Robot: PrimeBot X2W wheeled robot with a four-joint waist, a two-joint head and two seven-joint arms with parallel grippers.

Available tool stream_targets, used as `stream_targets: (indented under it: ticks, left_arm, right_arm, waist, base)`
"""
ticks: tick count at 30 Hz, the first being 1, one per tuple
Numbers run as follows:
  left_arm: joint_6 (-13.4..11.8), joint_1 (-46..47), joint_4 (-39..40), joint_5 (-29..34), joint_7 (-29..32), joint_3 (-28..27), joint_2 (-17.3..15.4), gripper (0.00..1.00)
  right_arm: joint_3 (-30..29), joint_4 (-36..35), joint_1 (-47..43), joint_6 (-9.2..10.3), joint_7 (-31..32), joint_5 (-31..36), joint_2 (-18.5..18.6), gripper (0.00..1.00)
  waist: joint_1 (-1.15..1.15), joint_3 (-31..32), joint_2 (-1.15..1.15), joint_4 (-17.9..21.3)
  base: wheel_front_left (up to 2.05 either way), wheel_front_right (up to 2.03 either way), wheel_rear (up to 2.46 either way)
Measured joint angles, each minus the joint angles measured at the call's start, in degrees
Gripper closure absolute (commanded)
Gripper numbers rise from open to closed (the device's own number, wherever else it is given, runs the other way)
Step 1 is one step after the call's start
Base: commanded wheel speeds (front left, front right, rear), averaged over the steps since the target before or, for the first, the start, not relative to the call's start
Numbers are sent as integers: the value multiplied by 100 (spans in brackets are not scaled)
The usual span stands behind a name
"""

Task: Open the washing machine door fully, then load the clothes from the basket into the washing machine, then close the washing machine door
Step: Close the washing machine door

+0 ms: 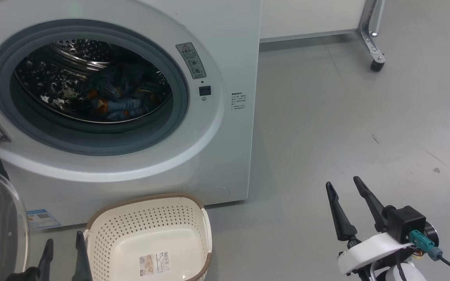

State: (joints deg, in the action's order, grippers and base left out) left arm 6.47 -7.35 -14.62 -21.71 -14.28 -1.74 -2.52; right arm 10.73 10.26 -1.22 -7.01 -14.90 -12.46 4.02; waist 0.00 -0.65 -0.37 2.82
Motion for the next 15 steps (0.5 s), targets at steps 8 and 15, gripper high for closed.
stream_targets:
  ticks: [8, 15]
  left_arm:
    - [-47, -75, 98, 0, 0, 31, 0, 0]
    - [-53, -116, 193, -2, 0, 89, 0, 0]
  right_arm:
    - [0, -1, 0, 0, 0, 0, -1, 0]
    - [0, -1, 0, 0, 0, 0, -3, 0]
  waist:
    - [0, -22, 0, -2]
    - [0, -50, 0, -1]
  base:
    - [-72, 72, 0]
    - [-100, 100, 0]
